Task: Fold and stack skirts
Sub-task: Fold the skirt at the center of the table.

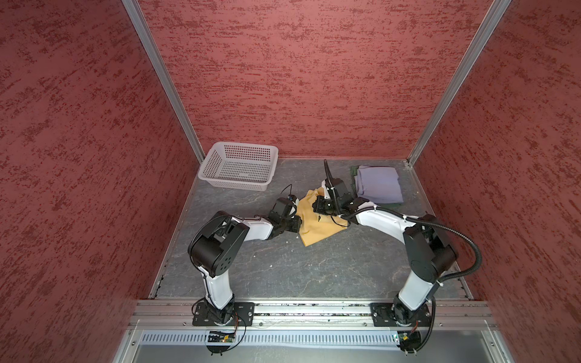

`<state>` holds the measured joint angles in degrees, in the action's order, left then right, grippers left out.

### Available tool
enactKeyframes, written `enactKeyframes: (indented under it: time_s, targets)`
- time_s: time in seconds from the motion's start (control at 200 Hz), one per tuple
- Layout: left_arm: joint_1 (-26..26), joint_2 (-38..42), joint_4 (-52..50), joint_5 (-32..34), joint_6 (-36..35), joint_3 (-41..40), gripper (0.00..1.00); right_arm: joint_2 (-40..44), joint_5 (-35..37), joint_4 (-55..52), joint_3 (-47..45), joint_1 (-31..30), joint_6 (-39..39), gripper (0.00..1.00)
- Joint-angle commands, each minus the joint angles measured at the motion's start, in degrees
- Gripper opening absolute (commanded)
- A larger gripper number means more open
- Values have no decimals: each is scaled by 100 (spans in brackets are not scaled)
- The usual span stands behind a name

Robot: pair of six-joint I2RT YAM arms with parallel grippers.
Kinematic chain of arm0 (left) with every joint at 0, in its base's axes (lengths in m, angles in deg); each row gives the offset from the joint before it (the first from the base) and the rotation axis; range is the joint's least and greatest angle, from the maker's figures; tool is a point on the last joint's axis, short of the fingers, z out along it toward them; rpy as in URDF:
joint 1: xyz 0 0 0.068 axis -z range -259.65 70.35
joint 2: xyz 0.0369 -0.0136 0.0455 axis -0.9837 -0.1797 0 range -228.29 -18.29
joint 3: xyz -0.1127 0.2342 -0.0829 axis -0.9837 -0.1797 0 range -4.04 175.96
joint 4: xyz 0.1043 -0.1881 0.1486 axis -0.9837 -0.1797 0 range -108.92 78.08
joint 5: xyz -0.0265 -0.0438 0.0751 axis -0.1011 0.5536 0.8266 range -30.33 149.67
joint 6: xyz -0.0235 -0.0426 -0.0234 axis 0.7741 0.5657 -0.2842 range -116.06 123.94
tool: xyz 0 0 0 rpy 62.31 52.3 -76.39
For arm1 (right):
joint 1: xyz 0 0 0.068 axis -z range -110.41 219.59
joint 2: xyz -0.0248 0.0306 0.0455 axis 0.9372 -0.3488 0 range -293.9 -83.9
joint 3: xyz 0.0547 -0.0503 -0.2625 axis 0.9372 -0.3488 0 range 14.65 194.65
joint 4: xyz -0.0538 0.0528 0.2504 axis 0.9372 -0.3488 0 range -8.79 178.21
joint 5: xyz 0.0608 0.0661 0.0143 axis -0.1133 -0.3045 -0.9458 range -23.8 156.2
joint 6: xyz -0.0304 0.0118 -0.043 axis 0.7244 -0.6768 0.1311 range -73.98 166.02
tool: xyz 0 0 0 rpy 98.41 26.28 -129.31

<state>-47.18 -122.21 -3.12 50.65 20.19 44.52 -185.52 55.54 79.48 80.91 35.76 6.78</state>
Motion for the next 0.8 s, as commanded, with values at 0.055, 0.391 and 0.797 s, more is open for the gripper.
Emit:
enactKeyframes:
  time_s: [0.055, 0.391, 0.797]
  targets:
    - [14, -151, -80, -72, 36, 6, 26, -220, -280, 330, 45, -212, -298, 13]
    - [-21, 91, -196, -12, -8, -20, 26, -141, -769, 440, -83, -205, -272, 42]
    - [-78, 1357, -1014, 464, -347, 85, 29, 888, -206, -747, -120, 192, 1057, 41]
